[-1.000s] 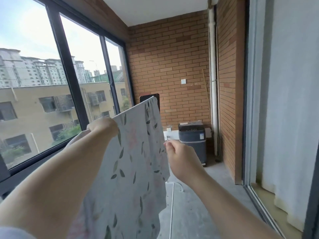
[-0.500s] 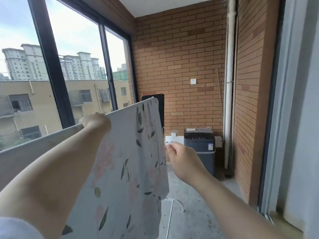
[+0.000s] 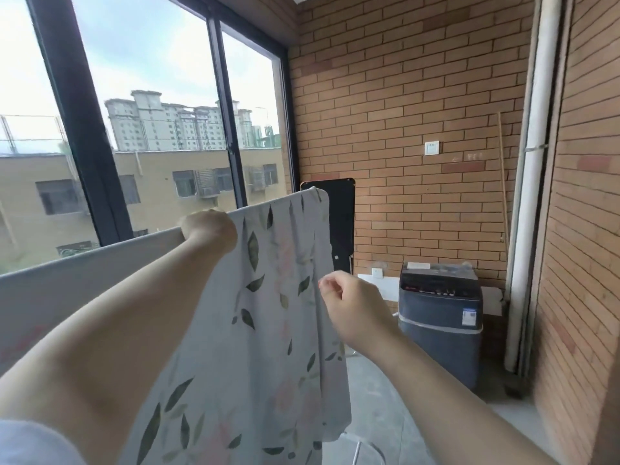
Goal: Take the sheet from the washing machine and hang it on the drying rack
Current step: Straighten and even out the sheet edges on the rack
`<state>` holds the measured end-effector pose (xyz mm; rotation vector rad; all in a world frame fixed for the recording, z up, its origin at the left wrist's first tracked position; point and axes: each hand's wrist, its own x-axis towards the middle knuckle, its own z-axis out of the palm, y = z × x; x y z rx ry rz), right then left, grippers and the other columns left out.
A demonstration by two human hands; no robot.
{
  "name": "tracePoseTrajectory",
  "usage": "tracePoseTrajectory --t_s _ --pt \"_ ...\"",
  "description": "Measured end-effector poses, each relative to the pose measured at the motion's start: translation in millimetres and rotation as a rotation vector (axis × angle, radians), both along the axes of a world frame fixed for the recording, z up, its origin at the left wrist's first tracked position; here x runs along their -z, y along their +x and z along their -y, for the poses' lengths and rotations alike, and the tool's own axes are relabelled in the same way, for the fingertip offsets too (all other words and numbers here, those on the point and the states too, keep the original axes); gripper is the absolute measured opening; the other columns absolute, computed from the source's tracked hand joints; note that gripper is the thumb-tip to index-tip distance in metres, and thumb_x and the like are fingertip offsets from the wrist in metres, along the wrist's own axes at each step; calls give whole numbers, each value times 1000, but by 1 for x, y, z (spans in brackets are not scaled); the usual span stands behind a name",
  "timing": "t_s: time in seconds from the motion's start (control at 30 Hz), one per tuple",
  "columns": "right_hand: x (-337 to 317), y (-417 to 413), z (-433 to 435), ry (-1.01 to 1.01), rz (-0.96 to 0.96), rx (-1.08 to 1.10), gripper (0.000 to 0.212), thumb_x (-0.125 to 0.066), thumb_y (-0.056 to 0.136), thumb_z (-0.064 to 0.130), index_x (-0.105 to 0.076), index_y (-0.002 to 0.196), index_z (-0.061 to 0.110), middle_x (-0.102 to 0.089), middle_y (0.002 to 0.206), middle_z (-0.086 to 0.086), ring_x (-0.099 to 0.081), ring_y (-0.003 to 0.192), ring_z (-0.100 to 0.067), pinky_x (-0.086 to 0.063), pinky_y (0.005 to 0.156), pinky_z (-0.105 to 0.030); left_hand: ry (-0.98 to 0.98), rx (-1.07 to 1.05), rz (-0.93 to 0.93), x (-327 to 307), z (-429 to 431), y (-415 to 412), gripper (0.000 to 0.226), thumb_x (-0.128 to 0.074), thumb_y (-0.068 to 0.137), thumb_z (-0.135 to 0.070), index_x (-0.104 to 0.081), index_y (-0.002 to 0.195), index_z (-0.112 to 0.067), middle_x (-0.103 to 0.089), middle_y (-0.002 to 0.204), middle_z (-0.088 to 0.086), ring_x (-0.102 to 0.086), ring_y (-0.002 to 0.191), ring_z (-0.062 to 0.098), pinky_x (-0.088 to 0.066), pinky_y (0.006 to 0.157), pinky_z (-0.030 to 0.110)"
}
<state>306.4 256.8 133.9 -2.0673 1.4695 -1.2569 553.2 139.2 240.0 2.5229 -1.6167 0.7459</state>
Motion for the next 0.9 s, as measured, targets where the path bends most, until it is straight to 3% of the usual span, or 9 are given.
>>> tracePoseTrajectory --t_s 0.2,0.33,0.43,0.53,0.67,0.8,0.9 --pt "-16 -28 144 6 -55 -157 27 -47 104 36 -67 114 21 -71 102 4 -64 89 -14 -48 72 -25 -18 16 -70 -9 100 -32 34 -43 95 -15 -61 124 -13 -66 119 10 -63 104 32 -44 71 35" --pt "-32 -22 222 7 -49 -236 25 -49 103 36 -68 108 20 -70 98 3 -64 90 -16 -47 76 -28 0 -38 -7 -11 137 -48 34 -42 97 -14 -61 125 -9 -65 121 11 -64 105 32 -46 68 35" --pt "-34 -11 272 20 -52 -265 23 -50 101 35 -68 104 21 -70 98 4 -64 94 -17 -46 77 -28 -17 -59 48 -7 160 -51 37 -35 104 -28 -59 127 -11 -65 122 9 -64 105 30 -44 67 33" --pt "-37 -1 321 17 -72 -278 21 -51 100 34 -67 105 21 -71 103 3 -62 97 -19 -44 75 -28 -83 -98 59 -1 185 -50 56 -21 106 -46 -63 120 -12 -68 112 9 -65 94 28 -42 64 31" --pt "-44 14 363 -2 -82 -330 18 -53 99 31 -67 104 21 -70 102 1 -64 96 -21 -51 75 -29 -140 -132 76 6 193 -53 57 -18 105 -49 -63 111 -14 -67 100 6 -53 75 26 -36 56 30" --pt "-50 33 407 -37 -101 -334 22 -53 97 27 -64 115 20 -66 112 -2 -61 100 -23 -55 82 -35 -151 -185 31 4 195 -43 60 -17 103 -54 -64 106 -17 -65 93 5 -53 76 25 -33 55 30" --pt "-55 36 441 -14 14 -244 30 -54 96 26 -54 125 18 -53 124 -7 -57 107 -28 -48 85 -35 -143 -234 26 3 202 -41 66 -13 103 -58 -65 97 -16 -58 82 4 -54 74 25 -28 50 29"
